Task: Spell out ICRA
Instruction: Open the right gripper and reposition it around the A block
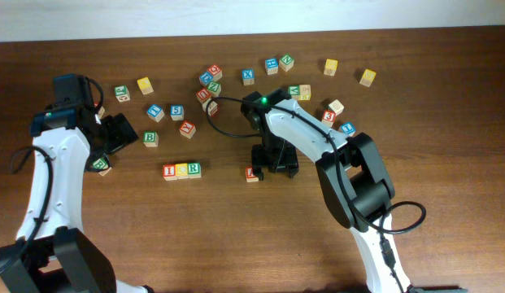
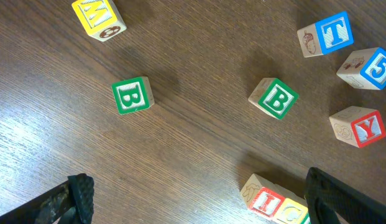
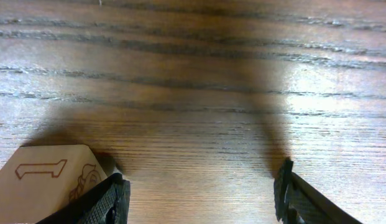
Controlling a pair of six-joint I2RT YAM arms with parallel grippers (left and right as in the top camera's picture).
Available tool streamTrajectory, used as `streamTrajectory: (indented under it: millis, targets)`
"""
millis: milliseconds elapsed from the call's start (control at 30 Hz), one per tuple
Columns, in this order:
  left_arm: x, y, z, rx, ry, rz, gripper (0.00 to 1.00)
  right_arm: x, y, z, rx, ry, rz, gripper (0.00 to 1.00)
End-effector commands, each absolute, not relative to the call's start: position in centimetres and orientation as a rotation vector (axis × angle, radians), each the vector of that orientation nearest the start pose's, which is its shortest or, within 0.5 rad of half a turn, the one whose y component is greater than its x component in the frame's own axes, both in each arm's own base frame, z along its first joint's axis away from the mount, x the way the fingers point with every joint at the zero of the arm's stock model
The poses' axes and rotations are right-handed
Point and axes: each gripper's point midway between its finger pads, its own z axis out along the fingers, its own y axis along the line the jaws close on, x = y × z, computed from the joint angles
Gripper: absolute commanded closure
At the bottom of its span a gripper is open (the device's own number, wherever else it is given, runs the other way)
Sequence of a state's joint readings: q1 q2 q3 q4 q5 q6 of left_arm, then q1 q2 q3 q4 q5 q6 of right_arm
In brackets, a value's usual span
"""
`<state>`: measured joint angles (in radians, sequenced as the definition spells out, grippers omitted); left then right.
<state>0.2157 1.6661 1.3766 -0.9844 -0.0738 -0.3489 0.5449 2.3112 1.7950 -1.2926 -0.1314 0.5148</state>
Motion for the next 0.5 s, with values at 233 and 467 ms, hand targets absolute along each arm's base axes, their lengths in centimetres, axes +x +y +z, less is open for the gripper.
streamTrajectory:
  millis: [233,467]
  targets:
    - [35.8,9.1,13.1,-0.816,2.716,0.065,0.01,29.1,21.3,0.5,-0.025,3.519,-0.042,0.31]
    - [35.8,9.1,13.1,-0.816,2.716,0.065,0.01,29.5,22.9,0.4,-0.015,3.511,0.106,0.28]
